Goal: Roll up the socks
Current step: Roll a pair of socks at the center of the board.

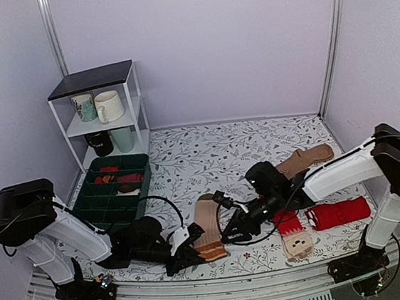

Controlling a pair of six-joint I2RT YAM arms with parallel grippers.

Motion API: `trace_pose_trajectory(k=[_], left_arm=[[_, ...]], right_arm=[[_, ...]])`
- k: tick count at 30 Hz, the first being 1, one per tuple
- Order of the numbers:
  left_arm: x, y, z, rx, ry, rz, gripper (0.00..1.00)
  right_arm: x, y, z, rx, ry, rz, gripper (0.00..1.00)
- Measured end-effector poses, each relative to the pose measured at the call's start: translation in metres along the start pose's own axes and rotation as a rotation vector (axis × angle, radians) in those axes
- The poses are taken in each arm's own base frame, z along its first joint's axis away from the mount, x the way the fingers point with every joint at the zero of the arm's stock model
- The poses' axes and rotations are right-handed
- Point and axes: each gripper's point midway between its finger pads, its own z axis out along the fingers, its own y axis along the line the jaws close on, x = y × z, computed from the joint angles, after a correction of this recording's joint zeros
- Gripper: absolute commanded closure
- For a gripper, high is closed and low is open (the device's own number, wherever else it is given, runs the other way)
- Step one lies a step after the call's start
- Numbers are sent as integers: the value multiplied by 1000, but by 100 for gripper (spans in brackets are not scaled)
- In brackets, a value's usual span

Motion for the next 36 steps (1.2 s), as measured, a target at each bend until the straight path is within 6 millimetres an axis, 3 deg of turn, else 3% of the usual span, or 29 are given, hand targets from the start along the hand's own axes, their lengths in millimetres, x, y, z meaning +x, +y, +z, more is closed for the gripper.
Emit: trace_pose_trajectory(k=[3, 5, 13, 22, 29, 32, 36], left_arm=[[1, 2, -1, 50, -2, -98, 100], [2, 1, -2, 80, 3, -152, 100], [6, -1, -6, 149, 34, -290, 100], [7, -2, -5, 197, 61, -356, 100], [7, -2, -5, 210, 66, -367, 100], [7, -3, -5, 215, 66, -369, 100], [7, -4, -6, 229, 67, -371, 97]], right_arm=[[-28, 17, -22, 18, -194, -215, 53], [-38, 25, -25, 34, -271, -345, 53], [-9, 57, 1, 34, -258, -675, 51], [22, 35, 37, 102, -146, -745, 50], [21, 18, 44, 180, -132, -751, 51], [18, 13, 47, 205, -134, -749, 60], [15, 5, 52, 250, -132, -740, 87]])
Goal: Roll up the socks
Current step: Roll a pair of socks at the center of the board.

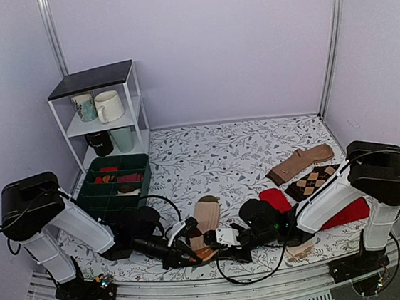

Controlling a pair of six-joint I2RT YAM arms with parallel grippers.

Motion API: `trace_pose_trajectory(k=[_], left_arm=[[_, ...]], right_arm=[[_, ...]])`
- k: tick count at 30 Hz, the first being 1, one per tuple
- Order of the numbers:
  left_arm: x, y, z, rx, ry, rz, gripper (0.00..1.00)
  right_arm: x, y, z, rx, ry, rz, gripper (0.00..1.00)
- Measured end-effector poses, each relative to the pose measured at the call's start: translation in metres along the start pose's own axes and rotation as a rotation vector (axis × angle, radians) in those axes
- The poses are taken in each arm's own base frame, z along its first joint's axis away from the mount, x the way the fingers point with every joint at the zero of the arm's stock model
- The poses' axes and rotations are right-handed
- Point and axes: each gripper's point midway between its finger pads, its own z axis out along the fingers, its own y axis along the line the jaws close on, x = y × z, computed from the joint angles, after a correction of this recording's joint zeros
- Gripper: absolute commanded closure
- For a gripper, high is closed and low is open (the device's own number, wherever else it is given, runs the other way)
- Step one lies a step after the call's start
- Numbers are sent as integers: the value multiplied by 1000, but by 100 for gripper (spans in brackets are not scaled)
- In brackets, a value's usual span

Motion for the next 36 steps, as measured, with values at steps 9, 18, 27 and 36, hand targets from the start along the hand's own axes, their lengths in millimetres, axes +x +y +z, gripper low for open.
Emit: trace_pose_trajectory(k=[9, 18, 27, 36], left_arm=[[-11, 1, -17, -83, -42, 71, 72], [-63, -37, -73, -248, -345, 445, 59], [-34, -27, -64, -336, -283, 561, 56], [-23, -4, -34, -403, -160, 620, 54]], right_arm=[[-4, -2, 6, -10, 51, 140, 97], [-5, -7, 10, -140, 120, 447, 97], [-1, -21, 14, -333, 228, 749, 97], [6, -20, 4, -406, 299, 863, 97]])
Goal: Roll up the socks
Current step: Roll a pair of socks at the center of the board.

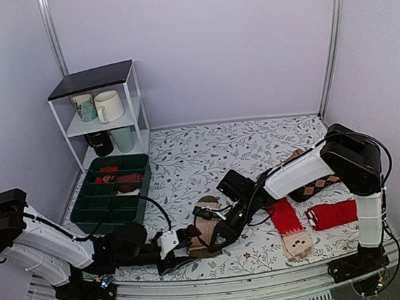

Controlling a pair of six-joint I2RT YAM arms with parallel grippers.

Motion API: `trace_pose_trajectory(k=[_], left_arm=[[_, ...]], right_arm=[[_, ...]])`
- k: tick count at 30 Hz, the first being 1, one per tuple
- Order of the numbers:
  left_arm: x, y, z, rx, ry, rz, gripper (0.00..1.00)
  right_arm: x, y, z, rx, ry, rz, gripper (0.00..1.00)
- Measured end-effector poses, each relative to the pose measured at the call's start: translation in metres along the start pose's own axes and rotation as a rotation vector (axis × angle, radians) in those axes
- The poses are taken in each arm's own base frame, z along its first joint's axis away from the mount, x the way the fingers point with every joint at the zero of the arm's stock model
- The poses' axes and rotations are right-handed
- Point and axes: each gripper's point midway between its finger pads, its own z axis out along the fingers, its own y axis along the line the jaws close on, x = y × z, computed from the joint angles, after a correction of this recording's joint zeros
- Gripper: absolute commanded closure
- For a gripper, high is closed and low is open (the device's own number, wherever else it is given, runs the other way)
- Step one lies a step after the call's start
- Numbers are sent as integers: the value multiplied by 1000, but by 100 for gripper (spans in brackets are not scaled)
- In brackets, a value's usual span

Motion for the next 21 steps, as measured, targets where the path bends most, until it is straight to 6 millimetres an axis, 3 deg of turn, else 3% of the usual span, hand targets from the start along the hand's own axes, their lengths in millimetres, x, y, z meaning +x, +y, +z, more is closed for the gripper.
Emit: trace_pose_trajectory(k=[6, 16, 18, 21], left_arm=[[-8, -1, 11, 5, -14, 25, 54], [5, -6, 24, 25, 34, 8, 55], [7, -6, 25, 25, 37, 1, 59], [12, -7, 29, 27, 57, -11, 82]], right_arm=[[2, 0, 0, -22, 26, 25, 97], [5, 1, -1, -35, 45, 40, 97], [6, 1, -1, -37, 48, 42, 97], [7, 2, 0, -42, 52, 46, 97]])
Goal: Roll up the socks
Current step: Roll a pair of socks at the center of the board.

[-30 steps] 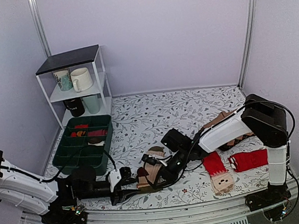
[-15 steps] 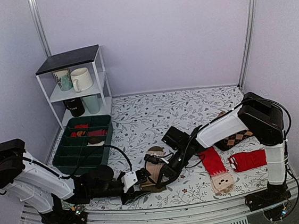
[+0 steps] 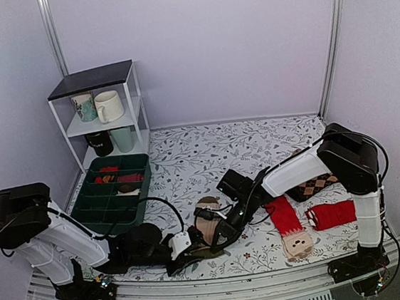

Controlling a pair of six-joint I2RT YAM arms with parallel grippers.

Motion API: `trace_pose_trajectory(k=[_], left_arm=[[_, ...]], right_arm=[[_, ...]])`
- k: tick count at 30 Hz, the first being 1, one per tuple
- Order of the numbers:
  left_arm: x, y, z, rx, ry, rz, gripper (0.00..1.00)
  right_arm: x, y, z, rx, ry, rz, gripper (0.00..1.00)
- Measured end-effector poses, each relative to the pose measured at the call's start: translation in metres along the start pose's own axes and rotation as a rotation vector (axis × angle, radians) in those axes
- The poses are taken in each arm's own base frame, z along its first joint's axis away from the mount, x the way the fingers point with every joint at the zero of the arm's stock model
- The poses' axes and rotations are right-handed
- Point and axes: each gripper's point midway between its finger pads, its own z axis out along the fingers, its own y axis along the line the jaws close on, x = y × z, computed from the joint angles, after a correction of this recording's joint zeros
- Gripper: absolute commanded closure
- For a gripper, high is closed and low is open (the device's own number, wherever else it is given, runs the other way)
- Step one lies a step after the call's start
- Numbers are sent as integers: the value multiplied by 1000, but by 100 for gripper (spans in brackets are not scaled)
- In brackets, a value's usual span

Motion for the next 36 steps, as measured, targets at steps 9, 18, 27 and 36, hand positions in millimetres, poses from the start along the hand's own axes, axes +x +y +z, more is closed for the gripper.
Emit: trace_pose_trajectory(k=[9, 18, 27, 36], left_arm=[[-3, -4, 10, 24, 7, -26, 100], [-1, -1, 5, 95, 21, -239, 100], [6, -5, -7, 183, 77, -466, 100], [9, -8, -10, 237, 108, -583, 100]], right_arm=[[5, 0, -4, -17, 23, 41, 83], [2, 4, -25, 109, -151, -111, 51], [-18, 38, -64, 266, -471, -535, 43], [-2, 63, -20, 333, -420, -861, 37]])
